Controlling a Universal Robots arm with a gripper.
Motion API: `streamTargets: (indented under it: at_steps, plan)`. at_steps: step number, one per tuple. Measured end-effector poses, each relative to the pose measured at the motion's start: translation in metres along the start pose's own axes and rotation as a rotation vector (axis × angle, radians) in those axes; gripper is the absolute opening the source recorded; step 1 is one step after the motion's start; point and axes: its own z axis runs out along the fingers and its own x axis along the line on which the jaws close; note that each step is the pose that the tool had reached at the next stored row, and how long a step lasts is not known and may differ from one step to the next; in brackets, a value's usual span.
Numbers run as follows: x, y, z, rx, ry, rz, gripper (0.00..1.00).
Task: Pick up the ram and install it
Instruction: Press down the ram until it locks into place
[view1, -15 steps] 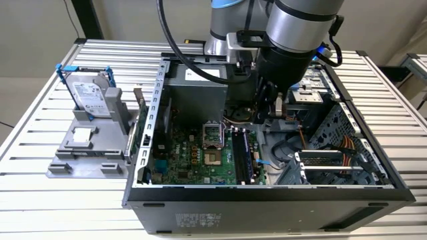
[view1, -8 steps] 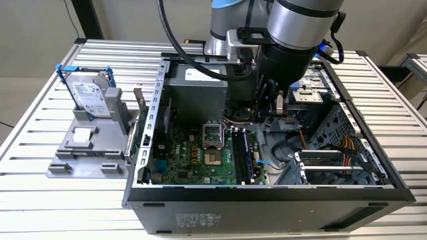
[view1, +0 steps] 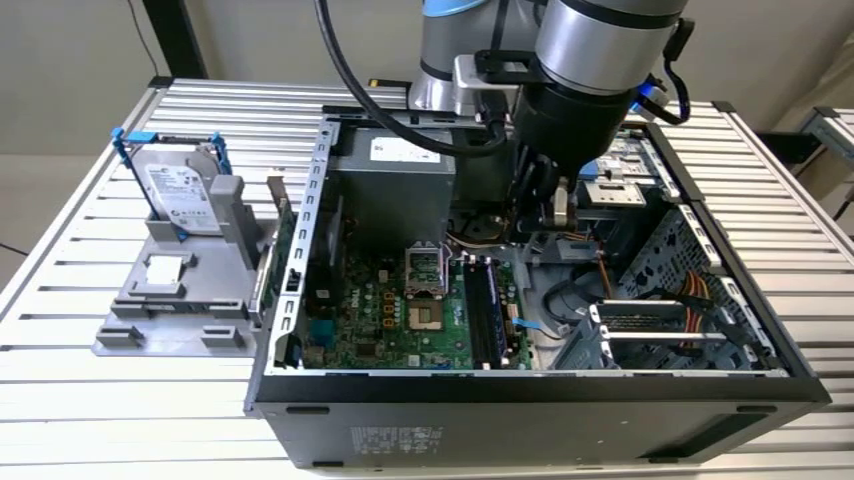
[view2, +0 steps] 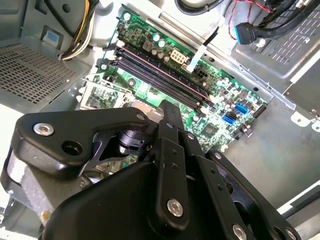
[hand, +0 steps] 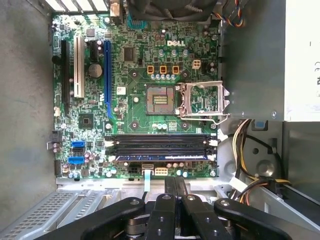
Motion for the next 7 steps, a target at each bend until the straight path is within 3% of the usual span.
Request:
streamTargets:
  at_steps: [7]
  plan:
    - [0.0, 0.0, -0.001, 0.0, -0.0001, 0.0, 0.0]
